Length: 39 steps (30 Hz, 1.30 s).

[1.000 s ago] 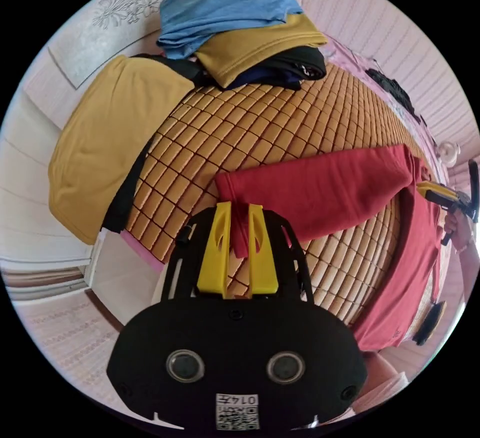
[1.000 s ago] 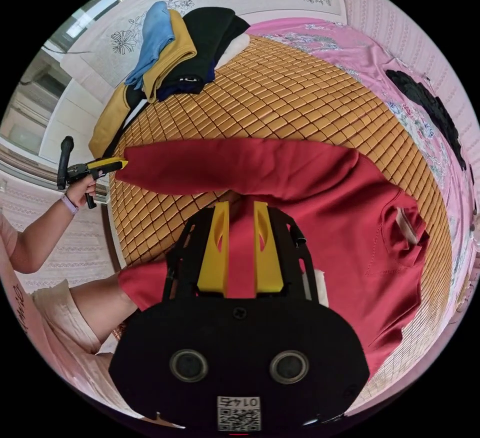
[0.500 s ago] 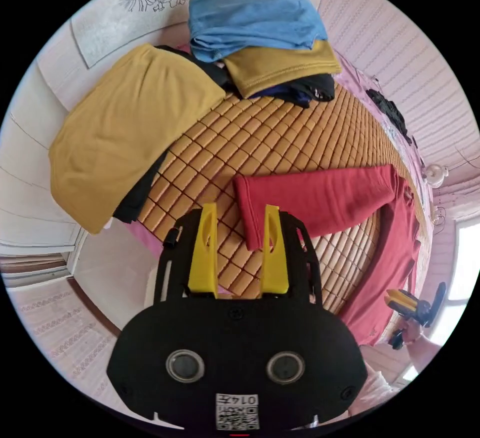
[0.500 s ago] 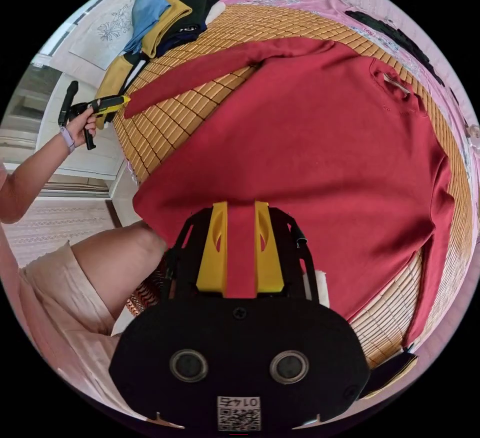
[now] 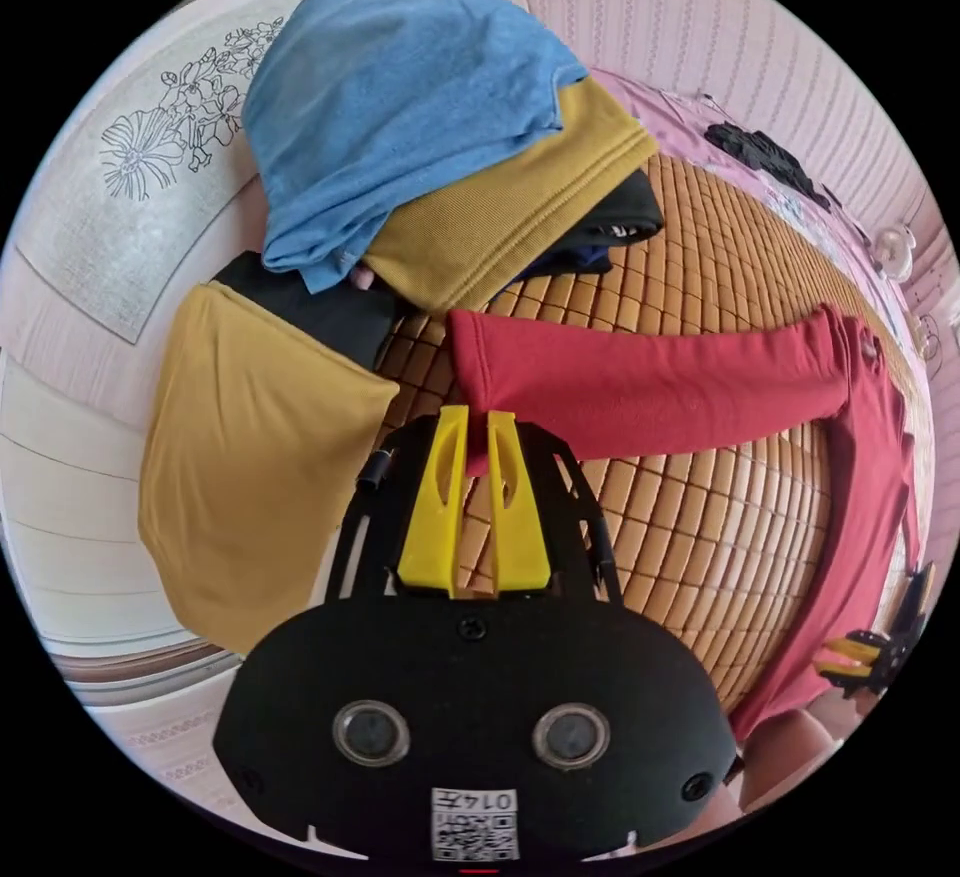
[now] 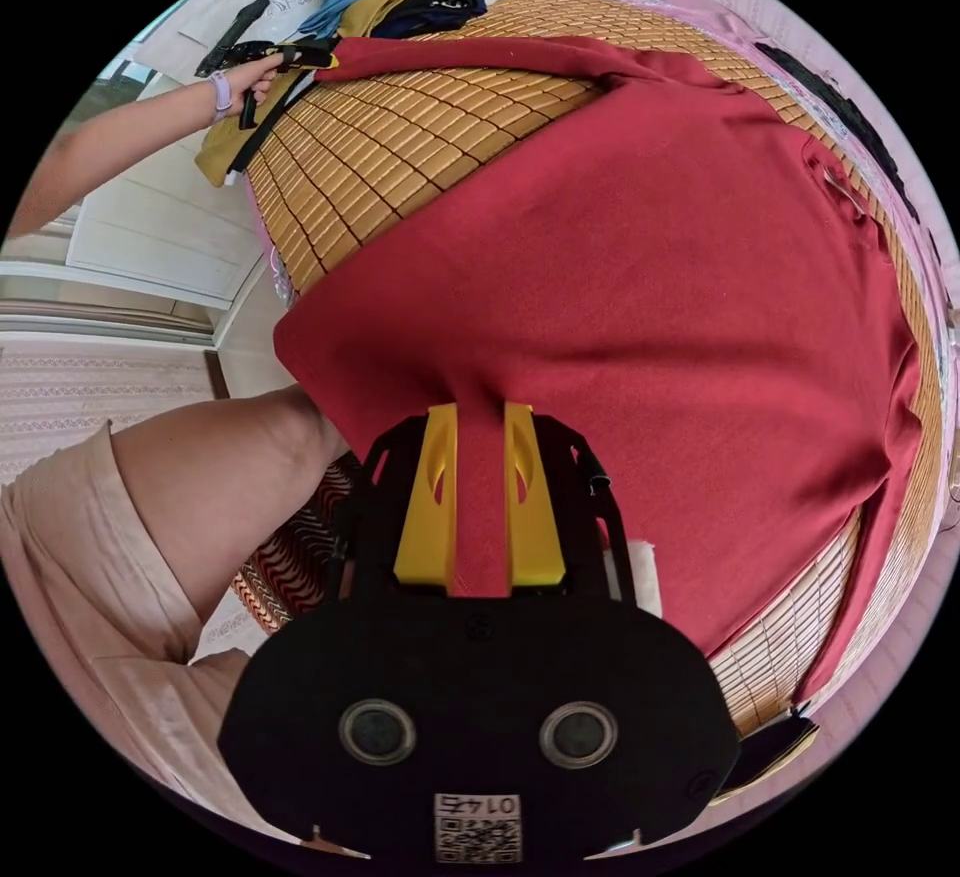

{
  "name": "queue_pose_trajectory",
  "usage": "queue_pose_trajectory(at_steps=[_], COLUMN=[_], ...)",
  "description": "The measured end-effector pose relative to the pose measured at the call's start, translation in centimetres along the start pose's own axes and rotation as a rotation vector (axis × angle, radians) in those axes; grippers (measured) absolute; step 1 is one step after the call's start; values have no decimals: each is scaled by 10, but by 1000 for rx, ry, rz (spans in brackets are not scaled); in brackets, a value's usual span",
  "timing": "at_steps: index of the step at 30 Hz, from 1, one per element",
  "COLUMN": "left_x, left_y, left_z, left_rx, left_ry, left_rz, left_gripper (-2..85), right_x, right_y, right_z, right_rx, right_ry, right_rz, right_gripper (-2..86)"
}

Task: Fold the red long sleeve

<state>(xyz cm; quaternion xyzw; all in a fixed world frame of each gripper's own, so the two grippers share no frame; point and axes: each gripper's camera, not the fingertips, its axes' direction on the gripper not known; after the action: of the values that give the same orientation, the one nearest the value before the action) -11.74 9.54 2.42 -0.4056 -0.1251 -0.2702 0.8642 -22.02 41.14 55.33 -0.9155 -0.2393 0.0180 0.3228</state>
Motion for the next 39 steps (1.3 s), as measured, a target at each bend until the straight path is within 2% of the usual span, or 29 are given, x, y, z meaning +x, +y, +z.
queue_pose_trajectory(at_steps=[2, 5, 7, 9, 16, 19, 22, 23, 27, 30, 32, 34, 36, 38, 39], left_x=[1, -4, -16, -23, -16, -17, -15, -14, -7, 12, 27, 58, 90, 130, 162], left_y=[-4, 4, 8, 10, 17, 20, 21, 21, 20, 25, 30, 38, 43, 48, 50], left_z=[27, 28, 31, 33, 37, 39, 42, 42, 43, 21, -8, -65, -107, -139, -150], left_rx=[-109, -34, -24, -16, 32, 52, 63, 67, 80, 197, 291, 444, 525, 555, 534], left_ry=[29, 52, 126, 168, 151, 180, 191, 190, 191, 164, 233, 359, 481, 669, 819], left_rz=[-13, -37, -105, -120, -95, -120, -126, -121, -127, -116, -76, 49, 198, 336, 414], left_gripper=[42, 43, 44, 44, 40, 38, 37, 36, 22, 10, 7, 9, 12, 17, 21], right_x=[2, 8, 15, 30, 43, 22, 13, 15, 37, 60, 80, 107, 149, 181, 201], right_y=[2, -11, -28, -66, -220, -269, -294, -302, -283, -272, -254, -221, -151, -85, -39], right_z=[5, 6, -8, -26, -6, 25, 55, 73, 98, 103, 90, 68, 38, 24, 22], right_rx=[-10, -85, -1, 162, 384, 341, 335, 275, 323, 328, 431, 575, 774, 867, 877], right_ry=[-12, -50, -77, -41, 46, 26, 199, 251, 160, 76, -15, -128, -242, -278, -266], right_rz=[-5, -47, -77, -141, -209, -215, -216, -230, -291, -242, -186, -107, -7, 84, 157], right_gripper=[76, 72, 69, 76, 100, 118, 123, 119, 52, 26, 20, 17, 16, 17, 18])
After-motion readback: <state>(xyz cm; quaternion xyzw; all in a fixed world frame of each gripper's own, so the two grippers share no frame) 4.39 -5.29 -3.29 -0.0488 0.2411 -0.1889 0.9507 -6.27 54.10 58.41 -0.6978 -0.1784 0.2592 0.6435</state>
